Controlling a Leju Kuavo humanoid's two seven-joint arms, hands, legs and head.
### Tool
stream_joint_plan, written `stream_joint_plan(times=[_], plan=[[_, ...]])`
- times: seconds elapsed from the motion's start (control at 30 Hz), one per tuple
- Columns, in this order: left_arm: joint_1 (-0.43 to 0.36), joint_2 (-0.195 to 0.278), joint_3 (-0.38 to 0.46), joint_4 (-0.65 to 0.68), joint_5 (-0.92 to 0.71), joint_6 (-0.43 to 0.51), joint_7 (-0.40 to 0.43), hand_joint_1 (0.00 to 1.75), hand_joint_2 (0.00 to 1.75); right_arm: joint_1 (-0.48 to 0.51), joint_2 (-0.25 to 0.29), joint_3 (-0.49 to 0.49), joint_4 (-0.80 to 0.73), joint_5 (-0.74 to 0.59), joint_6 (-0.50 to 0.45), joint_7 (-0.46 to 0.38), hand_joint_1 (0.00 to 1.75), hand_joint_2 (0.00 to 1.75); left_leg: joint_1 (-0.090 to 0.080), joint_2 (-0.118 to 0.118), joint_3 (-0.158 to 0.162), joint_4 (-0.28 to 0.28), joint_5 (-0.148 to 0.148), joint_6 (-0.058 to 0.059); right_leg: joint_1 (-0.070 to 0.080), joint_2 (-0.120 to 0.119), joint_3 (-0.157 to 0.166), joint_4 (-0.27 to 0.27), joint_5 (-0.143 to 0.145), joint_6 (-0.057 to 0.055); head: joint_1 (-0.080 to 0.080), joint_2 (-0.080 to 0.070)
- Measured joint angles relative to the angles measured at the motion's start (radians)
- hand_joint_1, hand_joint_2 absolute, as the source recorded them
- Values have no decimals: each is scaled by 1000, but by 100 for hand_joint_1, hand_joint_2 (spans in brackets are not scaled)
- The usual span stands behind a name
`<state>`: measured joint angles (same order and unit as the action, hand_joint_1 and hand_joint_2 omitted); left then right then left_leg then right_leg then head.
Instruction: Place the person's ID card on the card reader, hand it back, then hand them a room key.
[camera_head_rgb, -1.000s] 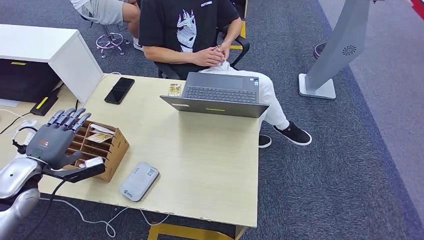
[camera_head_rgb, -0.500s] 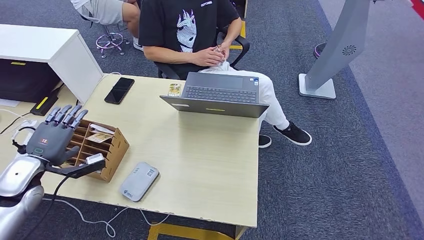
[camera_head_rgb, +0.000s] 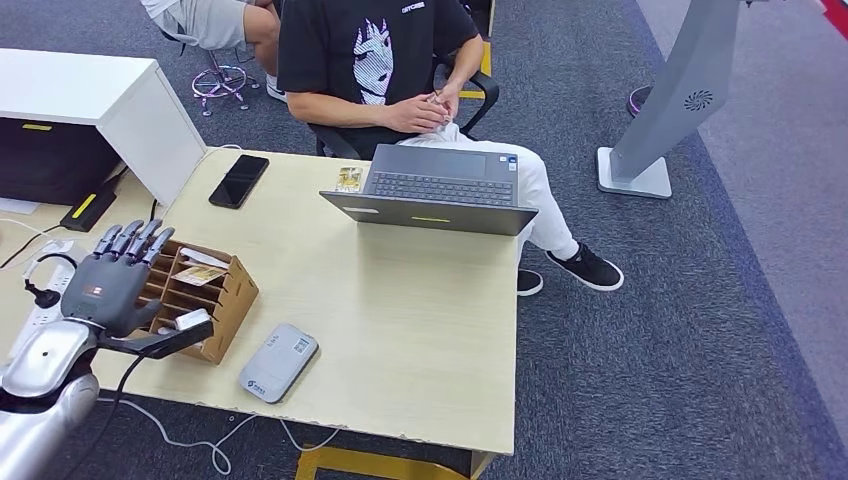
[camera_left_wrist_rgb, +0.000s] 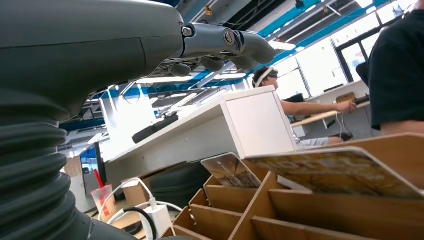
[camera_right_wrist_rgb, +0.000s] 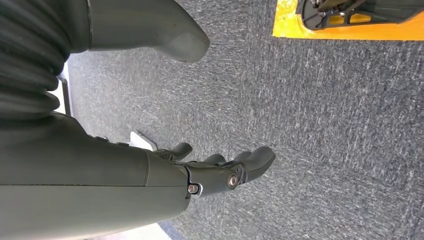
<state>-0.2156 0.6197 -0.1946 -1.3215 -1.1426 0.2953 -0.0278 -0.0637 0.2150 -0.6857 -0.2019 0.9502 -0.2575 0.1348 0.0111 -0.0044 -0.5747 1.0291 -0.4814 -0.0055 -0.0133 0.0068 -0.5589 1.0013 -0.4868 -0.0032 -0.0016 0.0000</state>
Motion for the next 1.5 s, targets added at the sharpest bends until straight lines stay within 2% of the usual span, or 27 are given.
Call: stream_joint_plan(times=[0.17,0.43,0.7,1.17,1.5], plan=[[0,-27,14,12,-5,104,-35,0,175,0,1,-1,0,12,-1,-3,0,175,0,0,0,0,0,0,0,0,0,0,0,0,0,0],[0,-58,21,28,2,127,-52,0,175,0,1,-1,0,13,-3,-4,0,175,0,0,0,0,0,0,0,0,0,0,0,0,0,0],[3,-99,30,30,36,201,-108,0,175,-1,3,-1,0,16,-9,-8,0,175,0,0,0,0,0,0,0,0,0,0,0,0,0,0],[0,-141,34,28,58,212,-140,0,175,-2,3,-1,0,22,-10,-14,0,175,0,0,0,0,0,0,0,0,0,0,0,0,0,0],[-8,-144,34,29,55,202,-137,0,175,-2,3,-13,0,16,-12,-23,0,175,0,0,0,0,0,0,0,0,0,0,0,0,0,0]])
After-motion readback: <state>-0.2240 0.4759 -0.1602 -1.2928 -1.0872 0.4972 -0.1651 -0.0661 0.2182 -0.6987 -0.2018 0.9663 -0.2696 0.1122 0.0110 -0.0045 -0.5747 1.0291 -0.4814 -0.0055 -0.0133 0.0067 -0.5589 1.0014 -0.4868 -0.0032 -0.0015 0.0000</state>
